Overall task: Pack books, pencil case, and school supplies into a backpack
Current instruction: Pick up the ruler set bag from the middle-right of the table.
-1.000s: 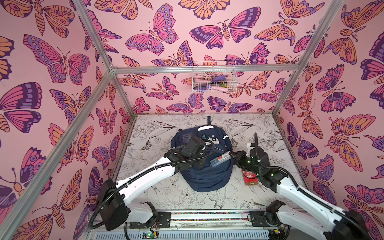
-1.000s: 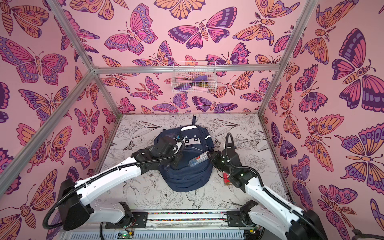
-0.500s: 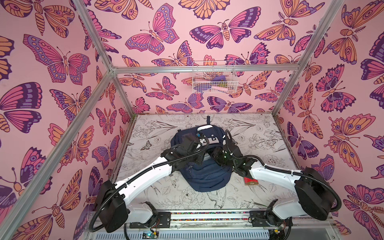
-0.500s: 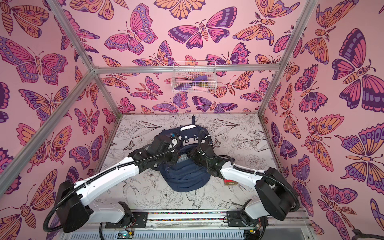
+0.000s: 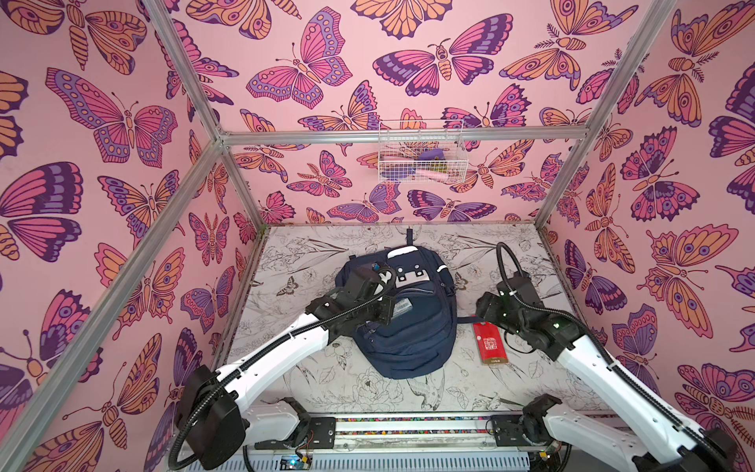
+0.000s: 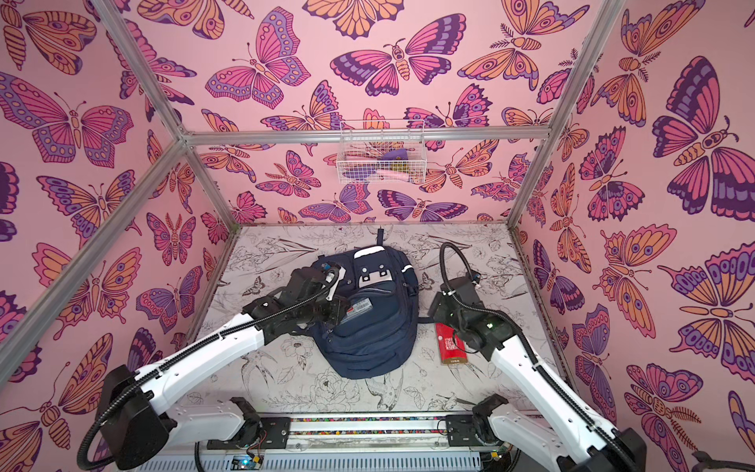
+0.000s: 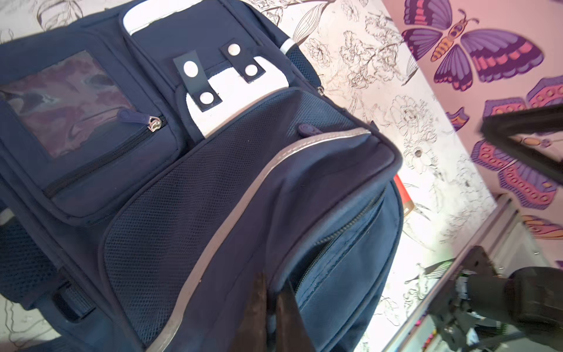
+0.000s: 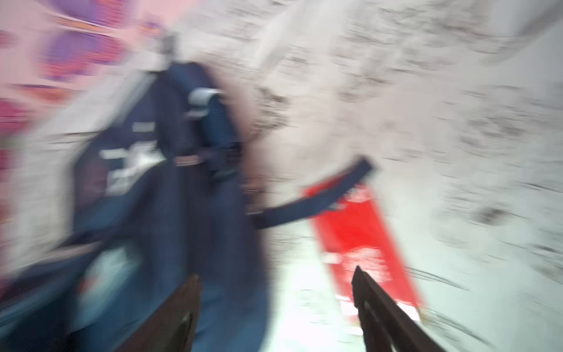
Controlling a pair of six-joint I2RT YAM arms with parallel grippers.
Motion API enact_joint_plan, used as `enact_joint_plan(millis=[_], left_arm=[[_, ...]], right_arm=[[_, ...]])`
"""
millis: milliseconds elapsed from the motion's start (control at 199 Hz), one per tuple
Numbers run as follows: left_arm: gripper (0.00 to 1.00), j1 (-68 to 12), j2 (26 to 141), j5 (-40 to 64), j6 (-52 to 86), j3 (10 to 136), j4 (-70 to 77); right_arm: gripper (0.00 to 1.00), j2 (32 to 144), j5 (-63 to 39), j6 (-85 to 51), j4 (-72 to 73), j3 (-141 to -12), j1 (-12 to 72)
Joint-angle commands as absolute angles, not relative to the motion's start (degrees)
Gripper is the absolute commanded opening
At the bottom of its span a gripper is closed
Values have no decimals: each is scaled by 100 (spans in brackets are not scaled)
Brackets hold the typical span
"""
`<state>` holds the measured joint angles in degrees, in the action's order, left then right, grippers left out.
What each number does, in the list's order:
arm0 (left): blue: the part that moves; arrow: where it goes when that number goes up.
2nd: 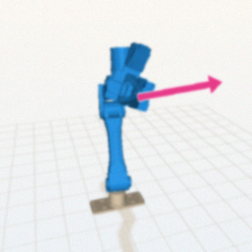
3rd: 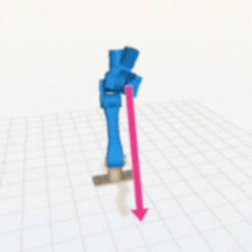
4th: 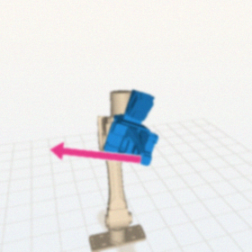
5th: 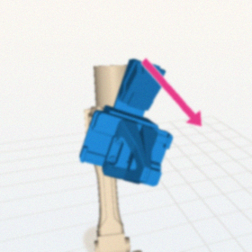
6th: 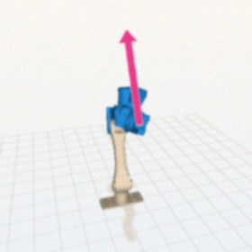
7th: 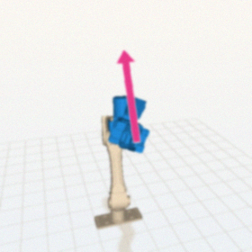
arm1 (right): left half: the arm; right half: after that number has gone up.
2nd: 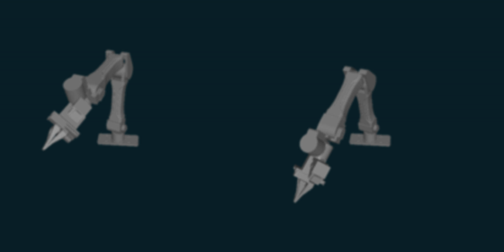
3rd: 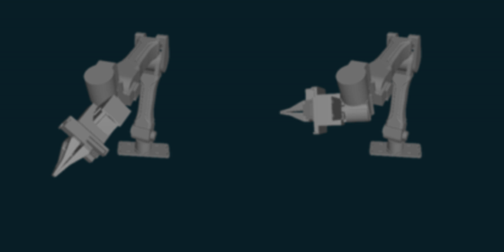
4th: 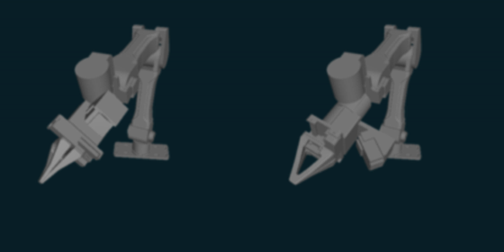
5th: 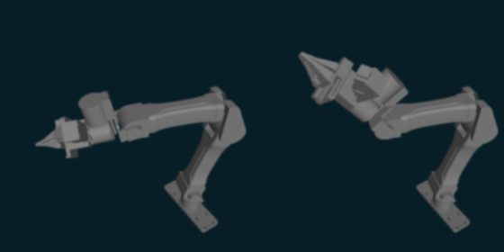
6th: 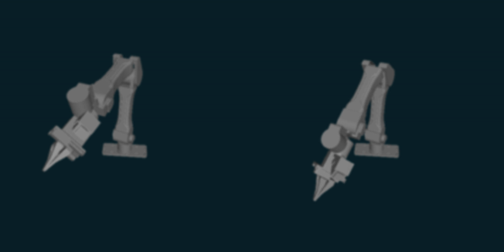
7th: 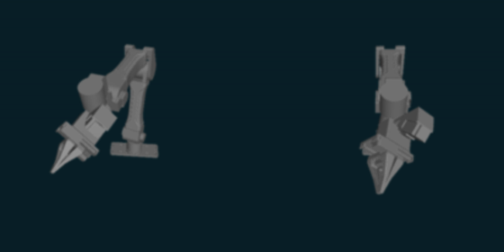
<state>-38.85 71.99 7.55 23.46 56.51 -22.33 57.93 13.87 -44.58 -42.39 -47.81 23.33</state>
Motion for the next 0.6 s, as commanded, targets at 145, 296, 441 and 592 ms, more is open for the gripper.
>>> enact_joint_plan(millis=[145,296,441,592], left_arm=[[0,-3596,7004,1071,3027,5493,-2238],[0,-3474,7060,1331,3160,5491,-2235],[0,-3393,7100,1430,3182,5528,-2235],[0,-3350,7180,1537,3173,5546,-2232]], right_arm=[[67,6974,840,-3867,-5106,-4509,2118],[51,7413,623,-3994,-4645,-4295,2483],[37,7699,525,-4111,-4443,-4161,2568],[35,8051,515,-4113,-4186,-4134,2740]])
